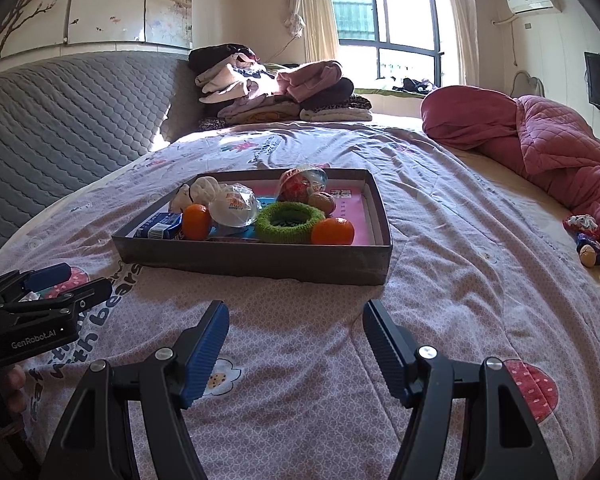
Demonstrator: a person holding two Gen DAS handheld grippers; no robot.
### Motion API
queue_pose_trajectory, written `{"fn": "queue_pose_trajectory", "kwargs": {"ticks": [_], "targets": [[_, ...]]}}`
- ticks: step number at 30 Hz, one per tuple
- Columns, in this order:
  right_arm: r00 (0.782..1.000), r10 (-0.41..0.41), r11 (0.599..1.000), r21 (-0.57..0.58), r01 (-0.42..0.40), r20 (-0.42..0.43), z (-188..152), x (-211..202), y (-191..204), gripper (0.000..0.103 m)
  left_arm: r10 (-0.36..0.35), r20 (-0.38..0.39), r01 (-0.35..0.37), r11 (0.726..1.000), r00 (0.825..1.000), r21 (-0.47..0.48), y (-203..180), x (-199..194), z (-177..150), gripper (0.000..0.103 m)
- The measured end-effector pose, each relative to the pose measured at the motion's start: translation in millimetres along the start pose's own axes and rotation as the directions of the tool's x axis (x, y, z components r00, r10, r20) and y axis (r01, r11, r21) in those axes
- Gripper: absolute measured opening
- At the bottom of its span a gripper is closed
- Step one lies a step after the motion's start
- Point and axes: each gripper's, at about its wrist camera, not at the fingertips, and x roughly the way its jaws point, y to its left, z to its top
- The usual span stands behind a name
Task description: Organize objects
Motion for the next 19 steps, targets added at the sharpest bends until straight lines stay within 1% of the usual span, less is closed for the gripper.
{"fn": "queue_pose_trajectory", "kwargs": {"ticks": [5, 12, 16, 19], "targets": [[1.000, -0.003, 1.000, -0.006, 0.003, -0.006, -1.2, 1.1, 1.5, 0.069, -0.018, 0.007, 0.018, 1.000, 1.000, -0.005, -0.5, -0.8, 1.0, 0.077], [1.000, -0.007, 1.000, -0.015, 0.007, -0.011, -1.8, 2.5, 3.9, 0.069, -0.017, 0.022, 0.017, 1.000, 1.000, -0.004, -0.4, -3.9, 2.1, 0.077], [1.000, -0.009, 1.000, -0.013, 0.009, -0.014, -2.2, 3.0, 3.5, 0.069, -0.034, 0.025, 0.034, 0.999, 0.999, 0.002, -1.0, -4.9, 1.6, 0.077], [1.000, -0.009, 1.000, -0.013, 0.009, -0.020, -2.9, 4.1, 3.1, 0.069, -0.033, 0.027, 0.033, 0.999, 0.999, 0.010, -2.8, -5.5, 1.0, 0.077]]}}
